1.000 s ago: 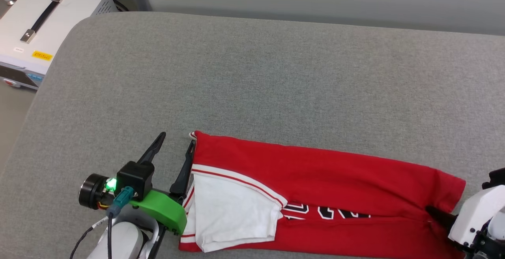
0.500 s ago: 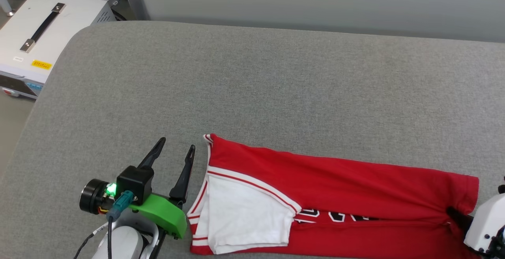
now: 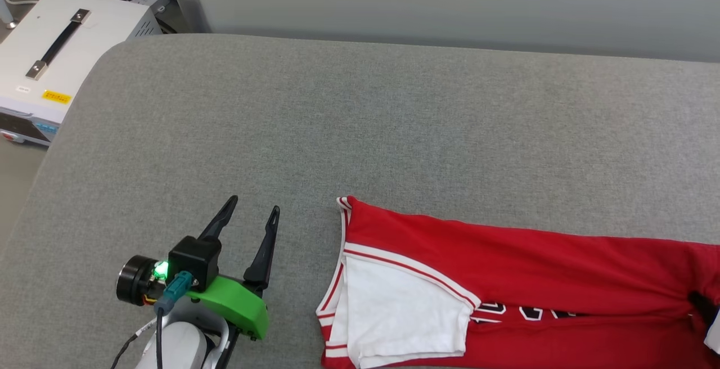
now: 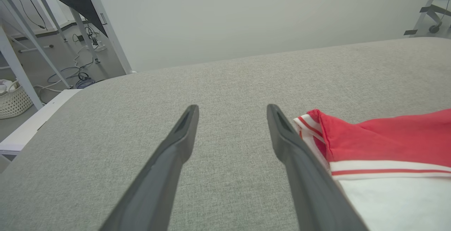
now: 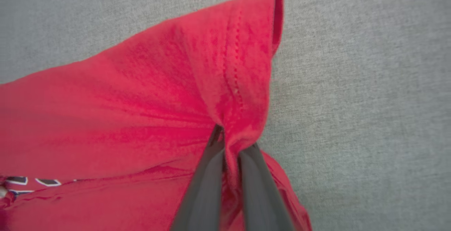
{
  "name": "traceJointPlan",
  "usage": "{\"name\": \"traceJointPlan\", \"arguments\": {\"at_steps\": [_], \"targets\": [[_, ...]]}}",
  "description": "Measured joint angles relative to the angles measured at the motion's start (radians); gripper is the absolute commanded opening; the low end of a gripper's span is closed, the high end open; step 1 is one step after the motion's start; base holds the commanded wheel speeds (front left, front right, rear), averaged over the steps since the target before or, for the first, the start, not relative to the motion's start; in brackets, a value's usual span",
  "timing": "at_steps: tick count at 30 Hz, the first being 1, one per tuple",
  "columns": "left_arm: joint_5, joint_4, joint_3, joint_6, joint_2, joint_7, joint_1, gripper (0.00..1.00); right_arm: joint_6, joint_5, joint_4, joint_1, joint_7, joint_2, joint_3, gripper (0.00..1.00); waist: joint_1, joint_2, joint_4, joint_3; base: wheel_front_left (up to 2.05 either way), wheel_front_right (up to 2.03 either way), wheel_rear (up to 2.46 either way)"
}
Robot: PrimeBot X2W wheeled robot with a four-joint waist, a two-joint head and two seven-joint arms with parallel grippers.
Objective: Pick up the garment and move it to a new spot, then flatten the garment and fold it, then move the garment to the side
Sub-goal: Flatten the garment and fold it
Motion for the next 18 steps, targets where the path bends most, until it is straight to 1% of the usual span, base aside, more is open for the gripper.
{"name": "traceJointPlan", "arguments": {"at_steps": [6, 11, 13, 14, 18], "targets": [[0.008, 0.005, 0.019, -0.009, -0.017, 0.0, 0.022, 1.0, 0.0, 0.014, -0.08, 0.014, 0.008, 0.011, 0.017, 0.0, 0.0, 0.0, -0.002, -0.029, 0.0, 0.0, 0.0], [0.013, 0.007, 0.031, -0.011, -0.028, 0.0, 0.035, 1.0, 0.0, 0.027, -0.171, 0.062, 0.062, 0.033, 0.031, 0.0, 0.0, 0.0, -0.001, -0.054, 0.0, 0.0, 0.0], [0.013, 0.008, 0.036, -0.018, -0.032, 0.0, 0.04, 1.0, 0.0, 0.03, -0.215, 0.081, 0.091, 0.05, 0.038, 0.0, 0.0, 0.0, 0.0, -0.064, 0.0, 0.0, 0.0], [0.015, 0.01, 0.04, -0.019, -0.036, 0.0, 0.047, 1.0, 0.0, 0.039, -0.254, 0.094, 0.115, 0.071, 0.043, 0.0, 0.0, 0.0, 0.002, -0.073, 0.0, 0.0, 0.0], [0.021, 0.013, 0.049, -0.025, -0.05, 0.0, 0.057, 1.0, 0.0, 0.05, -0.334, 0.113, 0.174, 0.125, 0.074, 0.0, 0.0, 0.0, 0.009, -0.085, 0.0, 0.0, 0.0]]}}
